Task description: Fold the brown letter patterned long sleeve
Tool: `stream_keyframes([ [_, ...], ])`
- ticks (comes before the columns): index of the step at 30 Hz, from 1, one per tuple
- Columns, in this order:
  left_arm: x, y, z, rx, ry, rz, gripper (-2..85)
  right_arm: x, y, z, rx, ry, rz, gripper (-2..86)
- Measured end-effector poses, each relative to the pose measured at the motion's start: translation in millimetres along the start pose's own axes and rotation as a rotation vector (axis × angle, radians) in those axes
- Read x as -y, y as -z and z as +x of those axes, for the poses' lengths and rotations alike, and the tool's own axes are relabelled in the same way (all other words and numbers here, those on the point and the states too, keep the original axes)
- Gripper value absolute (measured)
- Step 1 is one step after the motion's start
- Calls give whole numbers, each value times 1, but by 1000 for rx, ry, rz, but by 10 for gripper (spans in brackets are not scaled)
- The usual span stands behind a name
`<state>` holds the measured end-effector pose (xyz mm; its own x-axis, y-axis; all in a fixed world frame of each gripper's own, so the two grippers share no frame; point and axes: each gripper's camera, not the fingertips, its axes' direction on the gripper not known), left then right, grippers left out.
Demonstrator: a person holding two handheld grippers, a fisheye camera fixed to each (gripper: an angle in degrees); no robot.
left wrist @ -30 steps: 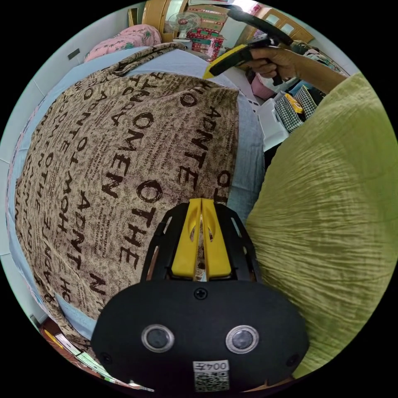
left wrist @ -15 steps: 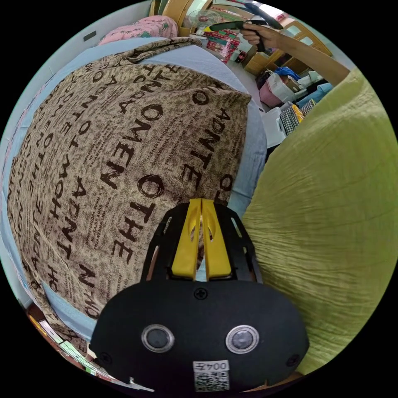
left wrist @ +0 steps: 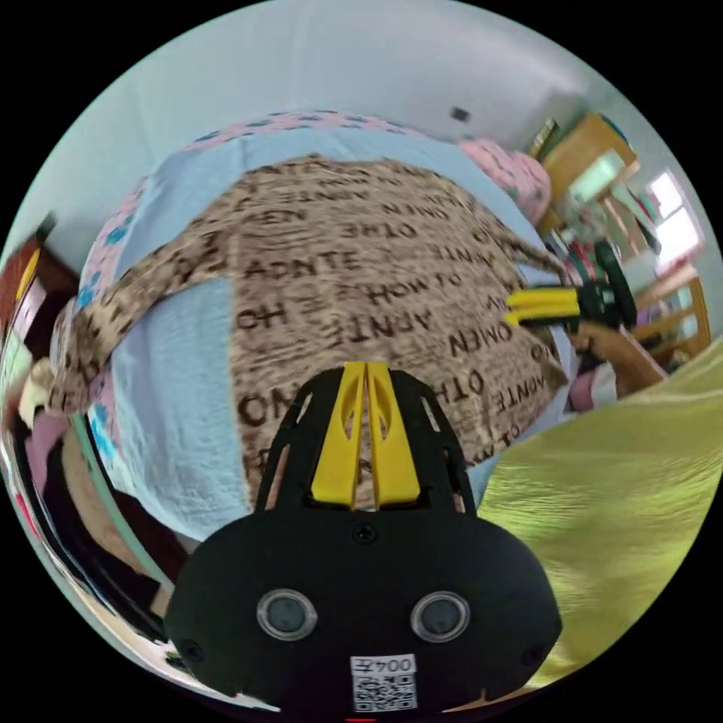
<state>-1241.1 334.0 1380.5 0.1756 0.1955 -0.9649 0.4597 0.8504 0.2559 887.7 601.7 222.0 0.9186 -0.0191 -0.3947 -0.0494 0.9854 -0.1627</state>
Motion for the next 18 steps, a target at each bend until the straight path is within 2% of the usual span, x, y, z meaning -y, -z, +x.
stream_keyframes([
  [5, -62, 65, -187, -89, 446, 259, 52, 21, -54, -27, -77, 36, -165, 99],
  [8, -114, 91, -292, -141, 682, 378, 93, 38, -71, -22, -43, -17, -232, 99],
  [14, -161, 118, -401, 46, 736, 385, 158, 77, -107, -25, -49, 13, -403, 98],
  [18, -153, 117, -450, 75, 732, 389, 153, 100, -131, -25, -53, 16, -505, 98],
])
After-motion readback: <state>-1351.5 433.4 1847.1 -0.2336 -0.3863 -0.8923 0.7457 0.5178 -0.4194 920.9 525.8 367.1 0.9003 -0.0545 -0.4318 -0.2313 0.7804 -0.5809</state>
